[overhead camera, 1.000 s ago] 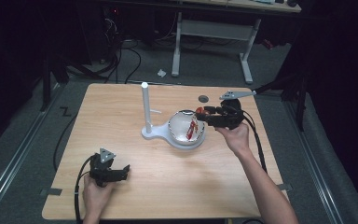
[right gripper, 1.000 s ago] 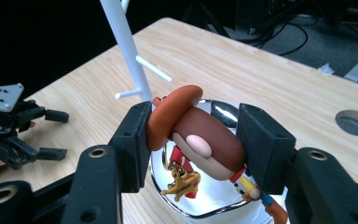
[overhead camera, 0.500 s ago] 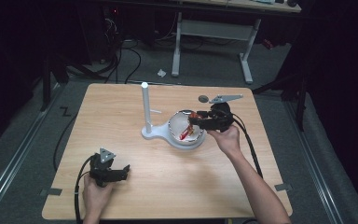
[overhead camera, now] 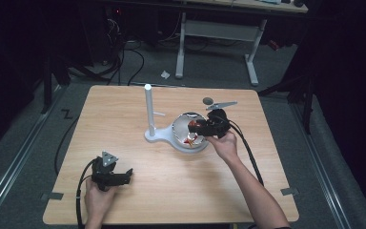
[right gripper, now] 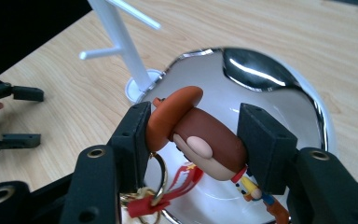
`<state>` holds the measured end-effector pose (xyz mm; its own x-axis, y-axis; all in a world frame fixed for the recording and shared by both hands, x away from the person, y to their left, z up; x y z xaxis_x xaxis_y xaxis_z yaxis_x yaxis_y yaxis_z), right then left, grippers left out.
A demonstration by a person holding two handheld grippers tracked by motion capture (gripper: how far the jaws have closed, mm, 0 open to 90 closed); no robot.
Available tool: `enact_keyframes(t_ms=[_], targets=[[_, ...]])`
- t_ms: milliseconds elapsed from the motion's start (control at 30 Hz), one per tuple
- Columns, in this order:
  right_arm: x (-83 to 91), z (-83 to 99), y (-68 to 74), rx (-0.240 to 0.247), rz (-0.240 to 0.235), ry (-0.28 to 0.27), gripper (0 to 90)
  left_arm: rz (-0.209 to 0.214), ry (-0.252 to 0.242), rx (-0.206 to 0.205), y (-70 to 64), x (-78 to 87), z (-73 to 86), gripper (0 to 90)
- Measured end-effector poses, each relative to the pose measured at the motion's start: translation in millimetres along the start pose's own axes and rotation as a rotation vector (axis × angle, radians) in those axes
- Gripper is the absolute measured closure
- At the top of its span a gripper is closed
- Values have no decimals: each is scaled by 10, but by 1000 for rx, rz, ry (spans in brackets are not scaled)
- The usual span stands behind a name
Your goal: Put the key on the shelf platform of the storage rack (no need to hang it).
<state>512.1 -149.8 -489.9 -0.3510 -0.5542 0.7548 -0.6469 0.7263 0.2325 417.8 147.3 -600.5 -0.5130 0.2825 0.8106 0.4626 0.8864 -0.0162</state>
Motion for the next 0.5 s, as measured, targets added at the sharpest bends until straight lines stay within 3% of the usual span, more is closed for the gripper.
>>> enact_keyframes(t_ms=[500], targets=[[-228, 36, -138, -48, 17, 31, 458, 0, 0, 0, 0, 0, 0, 86]])
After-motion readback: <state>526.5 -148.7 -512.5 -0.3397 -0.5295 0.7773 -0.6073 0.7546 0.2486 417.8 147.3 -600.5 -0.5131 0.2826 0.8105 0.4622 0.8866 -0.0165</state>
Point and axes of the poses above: each handheld gripper's, and its own axes: x roughly backward along the jaws, z roughly out of its underside, y roughly to its left, the point moved 9 cm from there along -x, roughly forward along the jaws, and after that the axes turned 10 degrees about y, right-handed, at the moved point
